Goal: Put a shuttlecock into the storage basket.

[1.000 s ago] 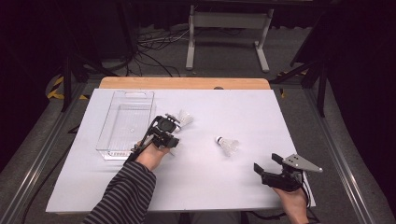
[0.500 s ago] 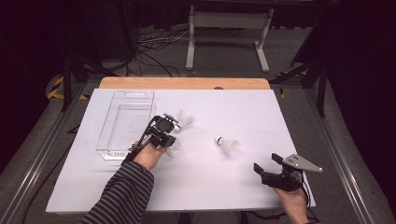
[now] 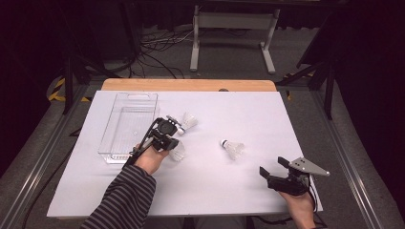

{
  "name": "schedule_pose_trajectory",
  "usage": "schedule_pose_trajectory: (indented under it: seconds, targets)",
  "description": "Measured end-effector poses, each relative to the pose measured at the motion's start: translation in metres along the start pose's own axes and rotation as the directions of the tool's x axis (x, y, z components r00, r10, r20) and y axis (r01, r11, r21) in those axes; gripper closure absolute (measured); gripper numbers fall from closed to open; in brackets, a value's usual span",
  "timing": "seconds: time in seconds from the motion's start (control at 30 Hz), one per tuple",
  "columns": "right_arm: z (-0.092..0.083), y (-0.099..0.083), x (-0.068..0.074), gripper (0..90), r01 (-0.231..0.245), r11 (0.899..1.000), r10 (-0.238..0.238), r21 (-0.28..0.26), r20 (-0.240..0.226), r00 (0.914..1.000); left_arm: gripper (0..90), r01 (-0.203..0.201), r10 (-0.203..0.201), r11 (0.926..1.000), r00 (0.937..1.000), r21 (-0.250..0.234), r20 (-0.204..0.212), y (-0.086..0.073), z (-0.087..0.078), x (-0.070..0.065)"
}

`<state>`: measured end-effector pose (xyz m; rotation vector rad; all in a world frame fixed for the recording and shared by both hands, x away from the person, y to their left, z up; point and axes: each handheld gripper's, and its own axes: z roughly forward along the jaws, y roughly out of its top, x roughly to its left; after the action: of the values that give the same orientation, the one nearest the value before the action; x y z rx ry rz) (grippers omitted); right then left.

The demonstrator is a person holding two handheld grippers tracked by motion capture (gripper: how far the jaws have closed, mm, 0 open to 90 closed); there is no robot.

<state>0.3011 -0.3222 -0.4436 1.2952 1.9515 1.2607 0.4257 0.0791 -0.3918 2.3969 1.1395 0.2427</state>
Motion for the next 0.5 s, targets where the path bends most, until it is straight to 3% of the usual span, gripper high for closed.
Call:
schedule_pose_trajectory:
  seconds: [0.13, 0.27, 0.5]
  targets:
    - [0.001, 0.000, 0.000, 13.4, -0.001, 1.000, 0.001, 0.000, -0.001, 1.0000, 89.8, 0.002, -0.002, 0.9999, 1.0000, -0.013, 0.005, -0.002, -0.007, 0.004]
    - [0.000, 0.000, 0.000, 13.4, 0.004, 1.000, -0.004, -0.001, 0.000, 1.0000, 89.8, 0.023, -0.021, 0.9992, 0.9983, -0.032, 0.055, -0.004, -0.013, 0.007]
    - [0.000, 0.000, 0.000, 13.4, -0.003, 1.000, 0.003, -0.005, -0.002, 1.0000, 89.9, 0.032, -0.028, 0.9981, 0.9959, -0.053, 0.087, -0.006, -0.022, 0.009]
